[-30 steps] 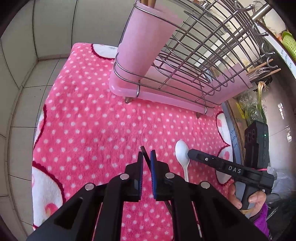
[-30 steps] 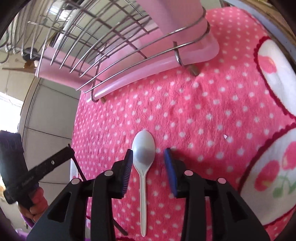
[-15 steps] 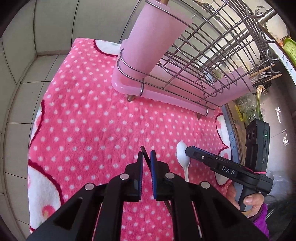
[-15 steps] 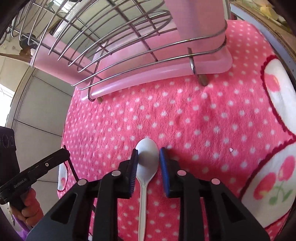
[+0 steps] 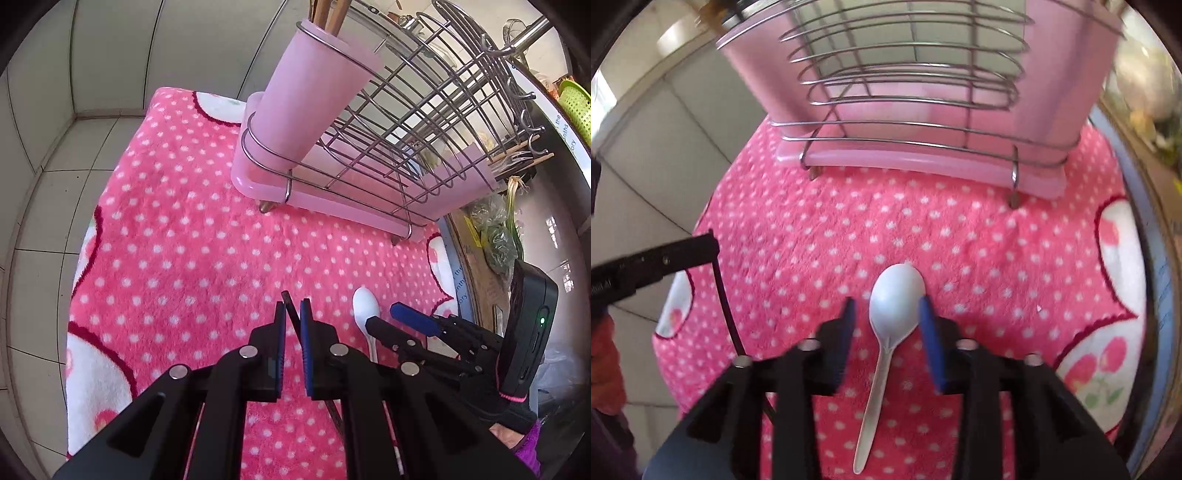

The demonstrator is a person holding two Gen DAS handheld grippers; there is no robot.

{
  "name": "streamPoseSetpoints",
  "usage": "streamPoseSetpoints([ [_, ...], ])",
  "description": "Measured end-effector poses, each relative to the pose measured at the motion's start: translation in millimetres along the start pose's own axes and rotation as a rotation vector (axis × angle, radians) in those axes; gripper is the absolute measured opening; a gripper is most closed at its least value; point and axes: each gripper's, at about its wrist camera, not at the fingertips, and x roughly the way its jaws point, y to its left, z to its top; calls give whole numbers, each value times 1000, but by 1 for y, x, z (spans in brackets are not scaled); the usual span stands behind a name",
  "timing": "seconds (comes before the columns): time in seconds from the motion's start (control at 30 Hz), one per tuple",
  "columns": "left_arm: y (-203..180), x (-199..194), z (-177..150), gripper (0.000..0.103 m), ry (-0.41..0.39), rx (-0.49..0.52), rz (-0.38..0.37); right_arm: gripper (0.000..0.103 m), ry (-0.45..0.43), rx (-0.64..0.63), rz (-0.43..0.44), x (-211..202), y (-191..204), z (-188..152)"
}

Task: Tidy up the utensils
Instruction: 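Lift the dark stick toward the pink cup with the left tool while the right tool lifts the spoon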

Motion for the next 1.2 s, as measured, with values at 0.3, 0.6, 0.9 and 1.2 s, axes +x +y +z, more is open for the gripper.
streamPoseSetpoints([
  [0.3,4,-8,-4,7,-11,11,-12,42,69,25,-37,30,-5,14],
  [0.6,-1,-23,-2,6,-79,44,-5,37,-50,163,168,-1,-54,7],
  [0.9,-22,-60,-2,4,-248,103,23,37,-271,220,250,-63,-72,-15],
  [1.2,-44,-102,4,4,-403,154,34,37,-473,232,272,-116,-74,-22],
])
